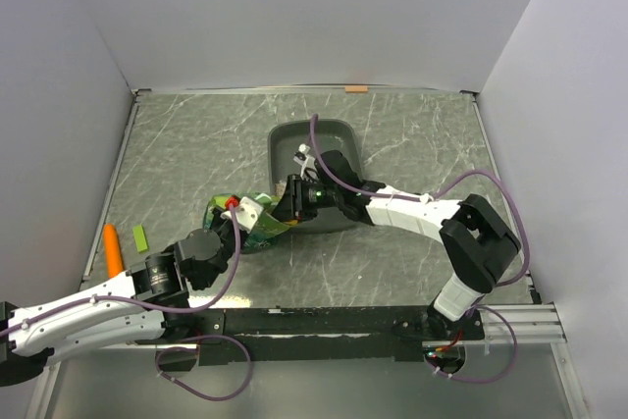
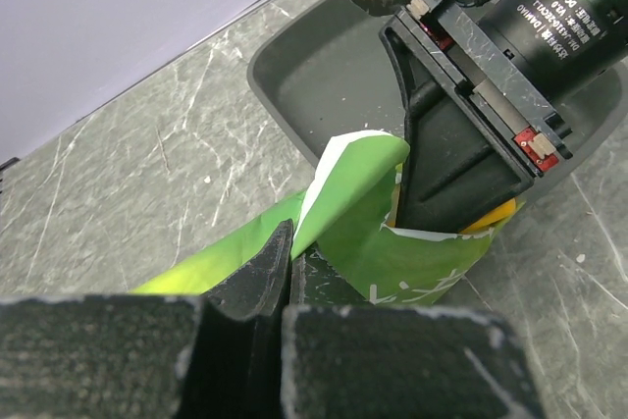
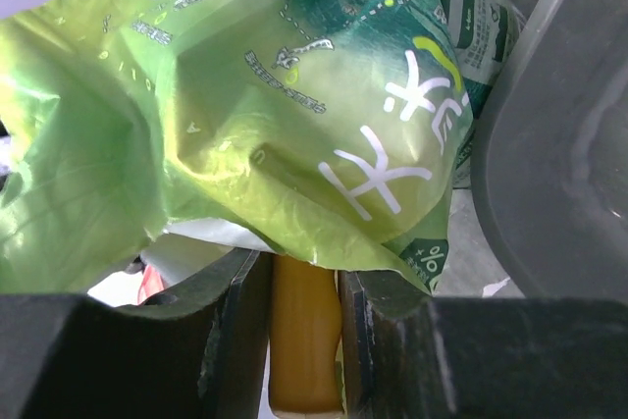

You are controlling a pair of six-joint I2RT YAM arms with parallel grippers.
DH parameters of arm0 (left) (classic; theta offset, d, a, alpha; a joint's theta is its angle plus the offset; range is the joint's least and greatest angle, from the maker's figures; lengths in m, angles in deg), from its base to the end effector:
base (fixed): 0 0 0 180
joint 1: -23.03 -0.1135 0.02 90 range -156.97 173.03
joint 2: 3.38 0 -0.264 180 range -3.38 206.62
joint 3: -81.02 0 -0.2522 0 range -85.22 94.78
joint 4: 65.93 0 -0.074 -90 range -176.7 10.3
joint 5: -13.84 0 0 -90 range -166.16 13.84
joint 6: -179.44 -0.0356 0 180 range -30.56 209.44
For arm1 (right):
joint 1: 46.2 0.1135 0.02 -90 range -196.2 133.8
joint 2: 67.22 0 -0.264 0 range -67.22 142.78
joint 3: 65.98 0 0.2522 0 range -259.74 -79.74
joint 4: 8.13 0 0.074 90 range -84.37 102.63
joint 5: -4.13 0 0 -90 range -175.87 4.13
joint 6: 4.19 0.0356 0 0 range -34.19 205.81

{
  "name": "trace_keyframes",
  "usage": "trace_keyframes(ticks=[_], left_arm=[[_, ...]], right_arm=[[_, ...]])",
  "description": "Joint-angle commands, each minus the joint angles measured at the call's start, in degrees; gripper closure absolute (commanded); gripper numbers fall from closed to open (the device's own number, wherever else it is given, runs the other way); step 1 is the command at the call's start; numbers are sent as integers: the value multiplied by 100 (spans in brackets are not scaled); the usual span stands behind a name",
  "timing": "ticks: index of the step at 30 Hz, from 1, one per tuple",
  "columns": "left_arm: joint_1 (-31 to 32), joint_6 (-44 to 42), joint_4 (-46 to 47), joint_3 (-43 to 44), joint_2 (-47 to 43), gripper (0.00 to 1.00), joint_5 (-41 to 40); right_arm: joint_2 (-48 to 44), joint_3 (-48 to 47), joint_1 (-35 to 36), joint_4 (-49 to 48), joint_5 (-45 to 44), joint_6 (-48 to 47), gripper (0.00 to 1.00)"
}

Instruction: Fill the litter box with clean litter

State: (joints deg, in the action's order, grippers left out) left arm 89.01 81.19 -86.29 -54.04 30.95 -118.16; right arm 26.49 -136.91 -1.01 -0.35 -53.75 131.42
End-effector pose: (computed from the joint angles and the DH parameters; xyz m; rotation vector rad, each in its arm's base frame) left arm 0.0824 -0.1263 0.2918 0.5581 1.6039 -0.1142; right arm 0.2398 0.2682 0.2263 -0.3824 2.3812 1.4484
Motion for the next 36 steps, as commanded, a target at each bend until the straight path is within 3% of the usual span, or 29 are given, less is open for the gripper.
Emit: trace_keyframes(ticks=[1,11,36], left_arm=[[-6,17,158,-33,-40,99,-54],[-6,-63,228,-129,-233,99,-37],[-6,-142,299,-218,-313,99,148]], right_arm=[[-19,574,-159,-746,382,177,100],[-265,1392,-555,-2513,1226,871,100],[-1909,2860,-1557,-3375,2008,1495,100]])
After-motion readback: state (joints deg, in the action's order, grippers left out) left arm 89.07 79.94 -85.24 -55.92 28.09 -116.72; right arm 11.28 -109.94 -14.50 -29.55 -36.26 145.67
